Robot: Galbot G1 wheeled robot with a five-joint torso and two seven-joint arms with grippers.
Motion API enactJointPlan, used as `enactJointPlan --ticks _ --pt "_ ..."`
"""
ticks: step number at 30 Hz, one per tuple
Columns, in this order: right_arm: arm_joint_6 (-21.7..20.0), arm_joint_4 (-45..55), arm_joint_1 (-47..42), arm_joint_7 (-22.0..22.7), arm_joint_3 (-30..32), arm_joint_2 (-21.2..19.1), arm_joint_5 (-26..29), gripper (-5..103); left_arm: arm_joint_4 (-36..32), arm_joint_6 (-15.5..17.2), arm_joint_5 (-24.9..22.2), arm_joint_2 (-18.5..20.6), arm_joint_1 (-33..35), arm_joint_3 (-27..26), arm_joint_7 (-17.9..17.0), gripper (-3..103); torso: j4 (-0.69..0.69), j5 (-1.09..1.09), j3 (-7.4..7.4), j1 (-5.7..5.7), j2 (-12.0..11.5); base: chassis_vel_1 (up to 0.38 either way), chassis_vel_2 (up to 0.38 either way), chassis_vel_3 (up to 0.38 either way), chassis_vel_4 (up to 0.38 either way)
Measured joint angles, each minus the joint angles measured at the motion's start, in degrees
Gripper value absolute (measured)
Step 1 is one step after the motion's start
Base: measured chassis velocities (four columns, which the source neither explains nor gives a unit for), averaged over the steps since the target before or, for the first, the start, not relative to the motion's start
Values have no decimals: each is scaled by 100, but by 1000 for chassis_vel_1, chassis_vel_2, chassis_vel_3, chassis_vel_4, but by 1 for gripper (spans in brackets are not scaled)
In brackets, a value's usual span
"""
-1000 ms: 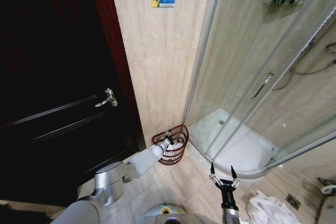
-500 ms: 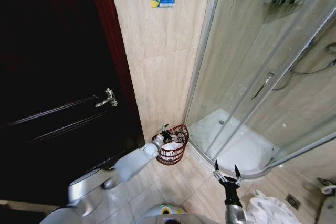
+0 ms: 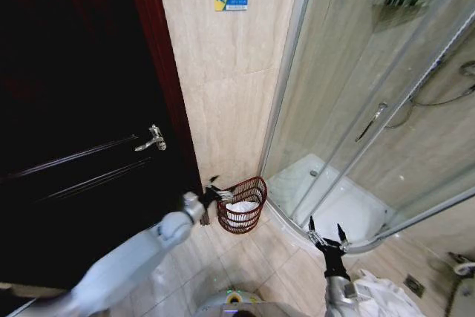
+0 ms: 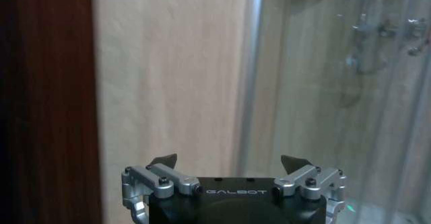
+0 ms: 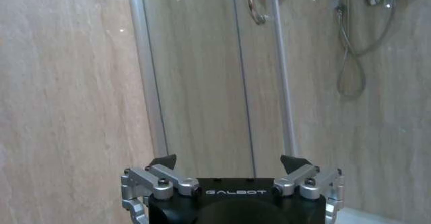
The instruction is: Discard the used towel into the hamper.
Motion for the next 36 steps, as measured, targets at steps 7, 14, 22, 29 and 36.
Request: enactJointPlan --ticks 7,14,22,29,36 --pt "-105 334 -76 -60 -28 0 -90 100 -588 520 314 -278 1343 -1244 -926 100 -1 -1 0 0 -1 0 0 0 0" --pt "-169 579 -154 -97 -46 0 -113 100 -924 828 944 -1551 2506 -2562 -1229 100 -2 -1 0 0 -1 0 0 0 0" --pt "-223 702 -175 -121 -147 0 -142 100 -1067 378 2025 -2710 3482 -3412 -696 100 -1 1 0 0 -1 0 0 0 0" --pt "-211 766 -202 -153 -163 0 -52 100 -1386 317 2086 -2789 3744 -4000 -316 100 -2 1 0 0 -1 0 0 0 0" --pt "-146 771 -227 -164 -142 -49 141 100 -1861 321 1997 -2868 4159 -4453 242 98 -1 1 1 0 0 0 0 0 0"
